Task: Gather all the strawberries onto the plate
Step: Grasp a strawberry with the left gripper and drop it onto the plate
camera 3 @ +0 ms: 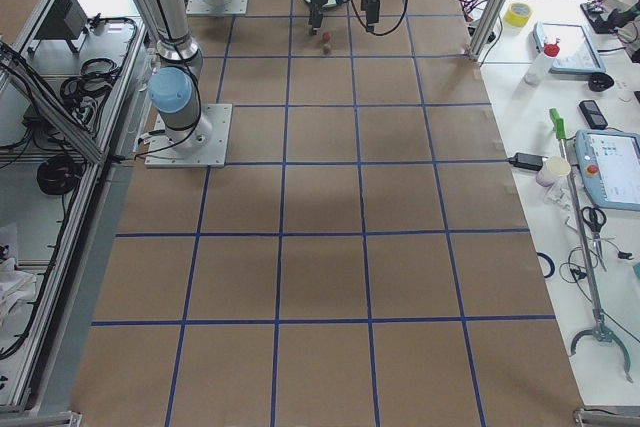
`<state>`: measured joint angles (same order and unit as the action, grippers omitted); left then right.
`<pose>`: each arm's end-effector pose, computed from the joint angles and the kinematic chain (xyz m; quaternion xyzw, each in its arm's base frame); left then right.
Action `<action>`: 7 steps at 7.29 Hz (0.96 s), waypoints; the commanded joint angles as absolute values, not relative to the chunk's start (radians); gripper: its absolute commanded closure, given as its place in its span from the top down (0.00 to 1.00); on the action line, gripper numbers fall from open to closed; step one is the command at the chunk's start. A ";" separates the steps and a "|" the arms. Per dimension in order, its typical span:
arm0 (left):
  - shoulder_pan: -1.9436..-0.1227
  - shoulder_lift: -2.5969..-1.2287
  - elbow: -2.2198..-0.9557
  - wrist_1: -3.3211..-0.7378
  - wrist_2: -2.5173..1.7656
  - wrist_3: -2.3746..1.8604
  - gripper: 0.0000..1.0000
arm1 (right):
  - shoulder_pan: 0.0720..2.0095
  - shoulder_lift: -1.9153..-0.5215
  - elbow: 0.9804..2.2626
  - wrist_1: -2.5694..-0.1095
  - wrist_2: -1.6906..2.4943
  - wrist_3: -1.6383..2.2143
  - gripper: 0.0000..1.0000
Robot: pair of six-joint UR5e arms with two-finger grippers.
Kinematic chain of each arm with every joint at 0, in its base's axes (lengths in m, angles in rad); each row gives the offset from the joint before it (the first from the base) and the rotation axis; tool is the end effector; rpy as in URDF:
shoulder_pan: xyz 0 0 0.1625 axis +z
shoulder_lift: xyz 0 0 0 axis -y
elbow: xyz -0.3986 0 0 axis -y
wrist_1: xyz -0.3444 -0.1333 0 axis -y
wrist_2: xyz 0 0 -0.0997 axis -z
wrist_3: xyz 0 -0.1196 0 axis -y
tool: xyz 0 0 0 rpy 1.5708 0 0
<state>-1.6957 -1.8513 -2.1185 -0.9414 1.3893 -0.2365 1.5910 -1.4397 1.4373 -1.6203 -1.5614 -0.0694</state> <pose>-0.2057 -0.3952 0.1568 0.0642 -0.9889 -0.1134 0.0709 0.1445 -0.4995 0.4442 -0.0449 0.9986 -0.0261 0.0041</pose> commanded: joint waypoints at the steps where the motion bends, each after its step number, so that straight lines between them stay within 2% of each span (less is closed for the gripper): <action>1: -1.695 -1.853 -2.103 -0.942 1.387 -0.236 0.00 | 1.589 -1.440 1.437 -1.621 -1.562 -0.069 1.00; 4: -1.677 -1.815 -2.018 -1.012 1.410 -0.222 0.00 | 1.589 -1.440 1.437 -1.624 -1.562 -0.069 1.00; 7: -1.506 -1.789 -1.902 -1.216 1.604 -0.044 0.00 | 1.589 -1.440 1.437 -1.628 -1.562 -0.066 1.00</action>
<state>-1.5816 -1.7974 -1.9382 -1.1489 1.5349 -0.1389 1.5893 -1.4405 1.4373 -1.6258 -1.5616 -0.0676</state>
